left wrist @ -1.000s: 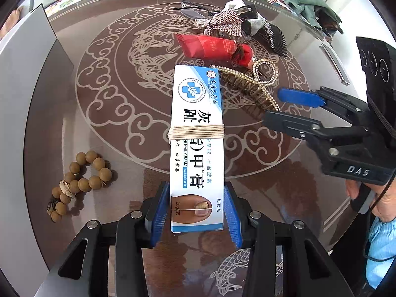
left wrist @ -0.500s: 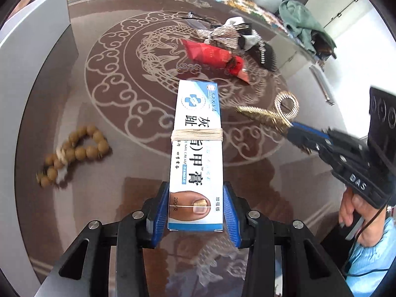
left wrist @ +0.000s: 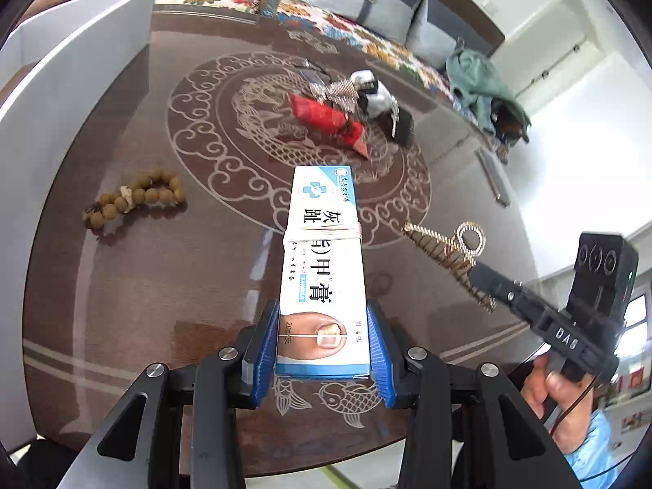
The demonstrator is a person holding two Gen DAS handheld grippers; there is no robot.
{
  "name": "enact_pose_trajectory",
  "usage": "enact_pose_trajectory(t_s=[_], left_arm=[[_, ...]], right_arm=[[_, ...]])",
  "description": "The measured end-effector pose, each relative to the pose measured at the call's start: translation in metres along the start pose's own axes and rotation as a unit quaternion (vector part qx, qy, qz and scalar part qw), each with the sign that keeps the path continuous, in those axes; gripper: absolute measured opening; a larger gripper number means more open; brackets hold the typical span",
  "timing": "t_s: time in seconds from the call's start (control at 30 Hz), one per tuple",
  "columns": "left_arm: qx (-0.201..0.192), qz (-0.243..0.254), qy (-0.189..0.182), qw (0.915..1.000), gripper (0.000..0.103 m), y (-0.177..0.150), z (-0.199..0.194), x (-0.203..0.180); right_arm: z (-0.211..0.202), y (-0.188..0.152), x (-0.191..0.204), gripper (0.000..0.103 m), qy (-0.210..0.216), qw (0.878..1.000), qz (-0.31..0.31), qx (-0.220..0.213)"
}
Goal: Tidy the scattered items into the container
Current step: 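Carry the ointment box and gold chain over the cardboard box, then open both grippers to drop the items into the cardboard box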
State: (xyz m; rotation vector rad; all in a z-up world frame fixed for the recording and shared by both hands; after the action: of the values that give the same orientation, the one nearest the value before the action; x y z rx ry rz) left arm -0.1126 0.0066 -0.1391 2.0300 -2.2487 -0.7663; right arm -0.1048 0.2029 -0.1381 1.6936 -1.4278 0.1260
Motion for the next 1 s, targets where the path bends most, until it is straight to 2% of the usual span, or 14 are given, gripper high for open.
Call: enact_pose_trajectory(t_s=[0.17,0.3,0.4,0.53,0.67,0.77,0.9,1.0], left_arm=[[-0.031,-0.023,-0.019,0.9991,0.040,0.011,-0.034,0.018],[-0.078,-0.040,-0.019,0.9960,0.040,0.032,-0.081,0.044],[-0.111,-0.066,0.006,0.9916,0.040,0.053,-0.118,0.094],[-0.133,-0.106,0.059,0.9836,0.040,0.079,-0.149,0.176],[-0.130,-0.149,0.115,0.9735,0.040,0.095,-0.158,0.260],[-0.112,-0.168,0.155,0.9671,0.040,0.100,-0.143,0.312],[-0.079,-0.179,0.185,0.9631,0.040,0.098,-0.115,0.355],[-0.060,-0.188,0.185,0.9627,0.041,0.095,-0.102,0.368]], right_arm=[[-0.002,0.012,0.020,0.007,0.003,1.000,-0.009,-0.012],[0.013,0.041,0.056,0.007,0.030,0.999,-0.032,-0.012],[0.042,0.070,0.097,0.007,0.061,0.996,-0.064,-0.003],[0.099,0.106,0.178,0.007,0.109,0.987,-0.120,0.016],[0.176,0.133,0.253,0.007,0.136,0.974,-0.176,0.046],[0.243,0.144,0.282,0.007,0.141,0.970,-0.180,0.083],[0.317,0.141,0.293,0.007,0.115,0.966,-0.187,0.134],[0.347,0.138,0.286,0.010,0.106,0.970,-0.160,0.148]])
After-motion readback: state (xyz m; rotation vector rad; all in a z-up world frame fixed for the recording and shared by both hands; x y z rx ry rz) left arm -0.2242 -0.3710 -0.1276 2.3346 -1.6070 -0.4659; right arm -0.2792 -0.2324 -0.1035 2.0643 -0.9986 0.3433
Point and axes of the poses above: each gripper's, at about its wrist camera, not at the fingertips, and z roughly the way its jaws point, x to its left, y to its top, the point moved 6 cm from there along z, roughly the way its jaws point, and after that the axes turned 10 degrees about y, right-handed, at the moved point
